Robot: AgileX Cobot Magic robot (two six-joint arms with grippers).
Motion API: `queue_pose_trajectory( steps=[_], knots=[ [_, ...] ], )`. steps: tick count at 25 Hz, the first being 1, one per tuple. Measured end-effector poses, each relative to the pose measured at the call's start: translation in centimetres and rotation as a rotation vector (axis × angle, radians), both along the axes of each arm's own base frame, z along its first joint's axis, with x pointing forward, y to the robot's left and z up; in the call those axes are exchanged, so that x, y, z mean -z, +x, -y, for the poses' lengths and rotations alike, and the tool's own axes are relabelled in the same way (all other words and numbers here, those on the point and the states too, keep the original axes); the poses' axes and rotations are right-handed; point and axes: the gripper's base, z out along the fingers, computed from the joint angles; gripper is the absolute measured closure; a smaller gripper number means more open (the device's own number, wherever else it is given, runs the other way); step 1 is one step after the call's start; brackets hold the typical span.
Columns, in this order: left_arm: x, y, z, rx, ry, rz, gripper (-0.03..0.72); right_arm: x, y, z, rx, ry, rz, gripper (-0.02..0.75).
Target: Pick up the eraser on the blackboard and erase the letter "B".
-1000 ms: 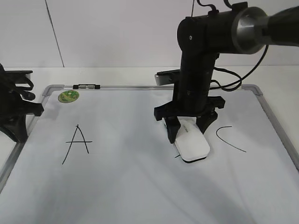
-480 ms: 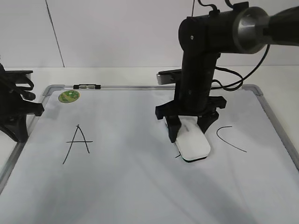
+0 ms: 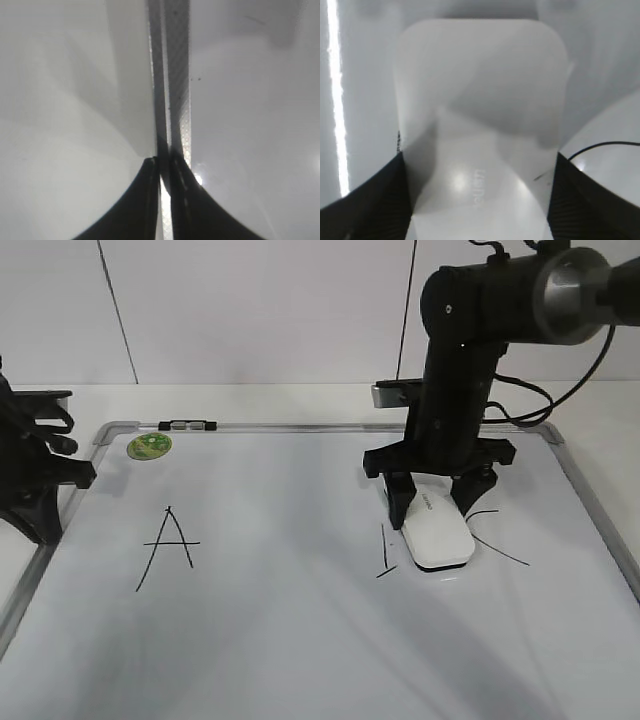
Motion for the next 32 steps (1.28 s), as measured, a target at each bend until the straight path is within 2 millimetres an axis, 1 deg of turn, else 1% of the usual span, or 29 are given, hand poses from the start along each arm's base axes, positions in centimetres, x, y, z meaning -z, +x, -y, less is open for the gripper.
queue_pose_trajectory(
  steps=[5, 9, 10, 11, 15, 16, 17, 23, 25, 29, 32],
  knots=[
    [0.0, 0.0, 0.0, 0.000, -0.001, 0.000, 0.657, 0.0, 0.0, -0.1, -0.002, 0.000, 0.000, 0.198],
    [0.0, 0.0, 0.0, 0.000, -0.001, -0.002, 0.657, 0.0, -0.5, -1.2, -0.032, -0.011, 0.006, 0.198],
    [0.0, 0.0, 0.0, 0.000, -0.001, -0.002, 0.657, 0.0, -0.8, -1.9, -0.060, -0.027, 0.015, 0.198],
    [0.0, 0.0, 0.0, 0.000, -0.001, -0.004, 0.657, 0.0, -0.9, -2.1, -0.071, -0.033, 0.018, 0.198],
    [0.0, -0.1, 0.0, 0.000, 0.000, -0.008, 0.657, 0.0, -2.4, -5.2, -0.140, -0.012, 0.011, 0.198],
    [0.0, -0.1, 0.0, 0.000, 0.000, -0.009, 0.657, 0.0, -2.5, -5.3, -0.143, -0.011, 0.011, 0.198],
    [0.0, -0.1, 0.0, 0.000, 0.000, -0.010, 0.657, 0.1, -3.1, -6.4, -0.169, -0.005, 0.005, 0.198],
    [0.0, -0.2, 0.0, 0.004, 0.005, -0.017, 0.654, 0.1, -5.3, -9.6, -0.250, 0.013, -0.005, 0.198],
    [0.0, -0.2, -0.1, 0.005, 0.007, -0.017, 0.654, 0.1, -5.6, -10.1, -0.263, 0.013, -0.005, 0.198],
    [0.0, -0.2, -0.1, 0.006, 0.009, -0.021, 0.653, 0.1, -5.7, -10.1, -0.265, 0.013, -0.005, 0.198],
    [0.0, -0.2, -0.1, 0.006, 0.009, -0.021, 0.653, 0.1, -5.2, -9.6, -0.248, 0.017, -0.007, 0.198]
  ],
)
